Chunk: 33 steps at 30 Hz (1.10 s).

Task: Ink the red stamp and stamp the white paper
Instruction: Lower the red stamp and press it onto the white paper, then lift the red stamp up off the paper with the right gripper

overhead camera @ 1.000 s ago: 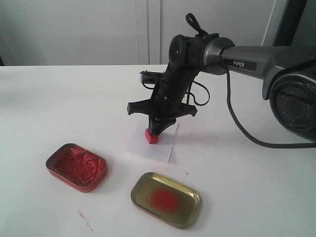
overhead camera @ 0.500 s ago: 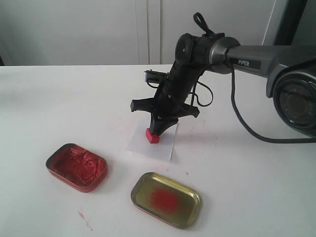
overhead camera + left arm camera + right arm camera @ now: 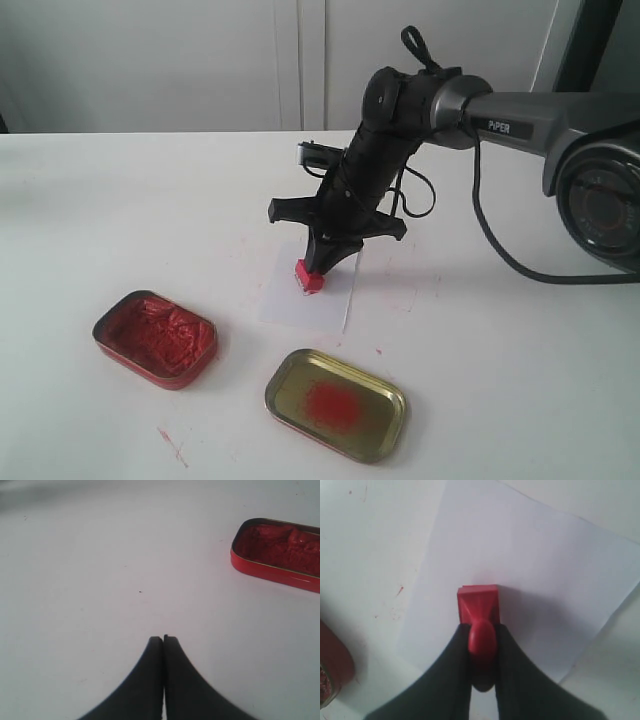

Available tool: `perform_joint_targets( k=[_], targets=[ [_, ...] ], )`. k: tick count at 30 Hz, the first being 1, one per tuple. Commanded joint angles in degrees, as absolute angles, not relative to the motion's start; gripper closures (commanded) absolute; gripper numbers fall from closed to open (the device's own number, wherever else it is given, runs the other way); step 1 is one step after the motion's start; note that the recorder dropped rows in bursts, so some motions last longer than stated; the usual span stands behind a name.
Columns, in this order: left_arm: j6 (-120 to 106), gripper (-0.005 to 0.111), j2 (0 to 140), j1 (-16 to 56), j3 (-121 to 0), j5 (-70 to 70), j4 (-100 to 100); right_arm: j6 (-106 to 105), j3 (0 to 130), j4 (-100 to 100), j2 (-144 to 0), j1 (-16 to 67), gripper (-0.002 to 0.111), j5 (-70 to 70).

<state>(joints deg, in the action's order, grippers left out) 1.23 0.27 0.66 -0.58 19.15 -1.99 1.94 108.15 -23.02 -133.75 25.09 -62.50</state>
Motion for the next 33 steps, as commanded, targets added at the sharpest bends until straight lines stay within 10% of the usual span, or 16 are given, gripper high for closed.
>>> perform_joint_targets(
  k=[1, 33],
  targets=[
    [1.2, 0.107, 0.0, 0.5, 0.0, 19.5, -2.0, 1.1, 107.9, -20.6, -135.0, 24.5, 0.108, -63.5],
    [1.2, 0.107, 0.0, 0.5, 0.0, 19.5, -2.0, 1.6, 107.9, -21.1, -130.3, 24.5, 0.108, -60.4]
  ],
)
